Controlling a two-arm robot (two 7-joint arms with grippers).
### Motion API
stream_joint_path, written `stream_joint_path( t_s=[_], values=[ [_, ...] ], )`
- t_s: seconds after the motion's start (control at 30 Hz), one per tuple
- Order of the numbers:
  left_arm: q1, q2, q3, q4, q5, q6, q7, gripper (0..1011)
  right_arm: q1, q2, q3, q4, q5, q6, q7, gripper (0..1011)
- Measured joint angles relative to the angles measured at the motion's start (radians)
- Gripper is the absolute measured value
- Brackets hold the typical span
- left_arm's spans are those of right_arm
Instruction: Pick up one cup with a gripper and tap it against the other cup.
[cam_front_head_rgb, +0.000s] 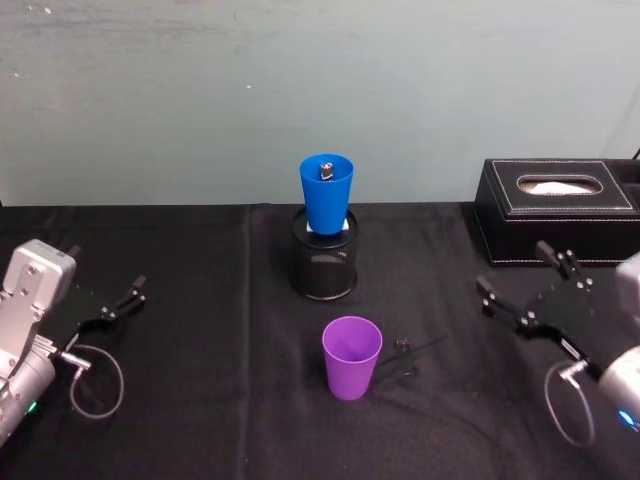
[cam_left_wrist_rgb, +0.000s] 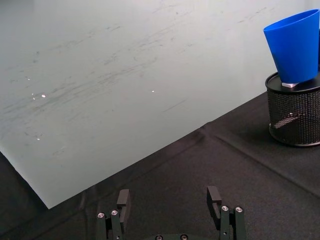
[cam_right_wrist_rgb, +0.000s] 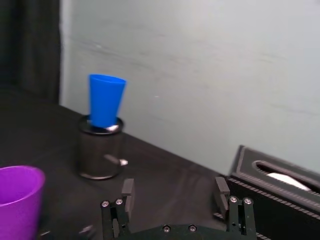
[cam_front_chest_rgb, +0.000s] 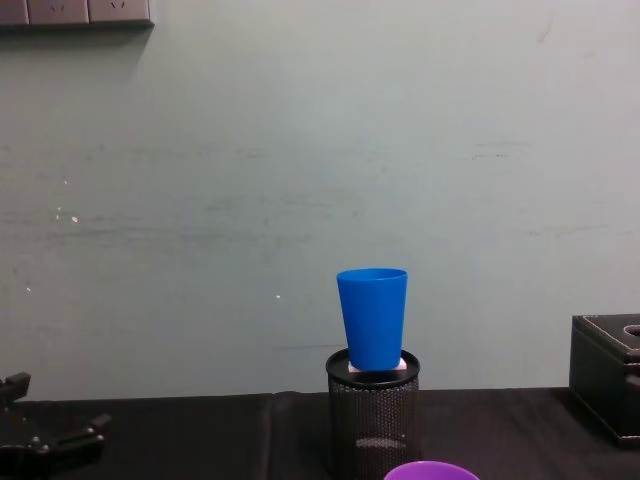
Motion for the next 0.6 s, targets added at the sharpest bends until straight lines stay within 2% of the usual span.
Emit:
stream_joint_path(
  t_s=[0.1, 0.27, 0.3, 0.33, 0.43, 0.6],
  values=[
    [0.000, 0.000, 0.000, 0.000, 0.000, 0.000, 0.000, 1000, -0.051, 0.040, 0.027, -0.028, 0.076, -0.030, 0.093, 1003],
    [0.000, 0.000, 0.000, 0.000, 0.000, 0.000, 0.000, 1000, -0.104, 0.090, 0.045, -0.045, 0.150, -0.053, 0.213, 1003],
    [0.000, 0.000, 0.000, 0.000, 0.000, 0.000, 0.000, 1000, -0.115, 0.105, 0.045, -0.045, 0.170, -0.056, 0.256, 1003],
    [0.000, 0.000, 0.000, 0.000, 0.000, 0.000, 0.000, 1000, -0.115, 0.105, 0.045, -0.045, 0.170, -0.056, 0.256, 1003],
    [0.000, 0.000, 0.000, 0.000, 0.000, 0.000, 0.000, 1000, -0.118, 0.132, 0.028, -0.031, 0.212, -0.052, 0.379, 1002],
    [0.000, 0.000, 0.000, 0.000, 0.000, 0.000, 0.000, 1000, -0.093, 0.143, -0.011, -0.023, 0.206, -0.033, 0.484, 1003]
  ],
)
